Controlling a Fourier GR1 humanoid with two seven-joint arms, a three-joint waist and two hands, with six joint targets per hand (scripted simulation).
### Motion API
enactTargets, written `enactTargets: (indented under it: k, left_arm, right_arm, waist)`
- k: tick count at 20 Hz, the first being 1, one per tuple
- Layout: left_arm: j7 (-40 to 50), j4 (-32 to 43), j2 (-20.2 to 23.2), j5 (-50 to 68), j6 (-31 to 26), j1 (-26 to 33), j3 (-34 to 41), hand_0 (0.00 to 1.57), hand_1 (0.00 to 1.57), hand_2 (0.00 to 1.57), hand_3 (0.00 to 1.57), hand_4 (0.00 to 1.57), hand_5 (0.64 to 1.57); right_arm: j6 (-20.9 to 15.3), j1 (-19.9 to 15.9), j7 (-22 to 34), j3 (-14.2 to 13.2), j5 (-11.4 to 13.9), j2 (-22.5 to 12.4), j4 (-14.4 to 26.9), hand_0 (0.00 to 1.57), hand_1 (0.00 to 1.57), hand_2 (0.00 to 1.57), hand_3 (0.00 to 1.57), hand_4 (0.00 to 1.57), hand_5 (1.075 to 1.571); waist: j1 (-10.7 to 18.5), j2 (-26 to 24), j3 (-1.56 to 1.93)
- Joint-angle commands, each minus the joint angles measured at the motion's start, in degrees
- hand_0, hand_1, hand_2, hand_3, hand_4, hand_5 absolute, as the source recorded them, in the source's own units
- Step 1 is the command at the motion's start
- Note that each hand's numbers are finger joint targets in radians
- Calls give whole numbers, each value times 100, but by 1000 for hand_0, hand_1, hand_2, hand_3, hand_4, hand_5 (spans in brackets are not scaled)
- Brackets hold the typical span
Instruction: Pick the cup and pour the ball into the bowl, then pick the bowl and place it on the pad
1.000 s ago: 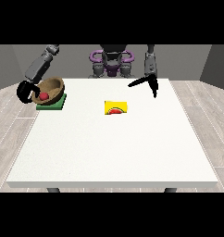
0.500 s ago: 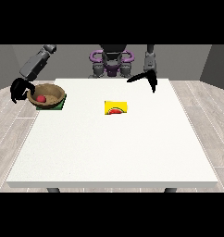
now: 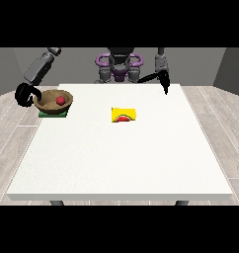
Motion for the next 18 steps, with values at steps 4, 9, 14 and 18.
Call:
enactTargets:
  k: [4, 9, 14, 18]
  left_arm:
    - [104, -326, -17, -29, 3, 17, -56, 0, 0, 0, 0, 0, 1565]
    - [230, -864, -131, -89, 25, 380, -258, 0, 0, 0, 0, 0, 1565]
    - [235, -720, 4, -52, 37, 264, -6, 0, 0, 0, 0, 0, 1566]
    - [611, -918, -158, -255, 153, 267, -220, 0, 0, 0, 0, 0, 1569]
  right_arm:
    - [-382, 25, 339, 63, 172, -272, 282, 1571, 1571, 1571, 1571, 588, 1535]
    - [-570, 48, 73, 147, 413, -781, 221, 181, 181, 475, 428, 0, 1489]
    - [-539, -58, 108, 240, 491, -763, 128, 0, 0, 375, 209, 0, 1481]
    - [-387, -296, 517, 240, 473, -938, 172, 0, 0, 325, 238, 0, 1495]
  waist:
    - [55, 163, 5]
    - [74, 281, 11]
    - [-90, 309, 4]
    - [-138, 37, 5]
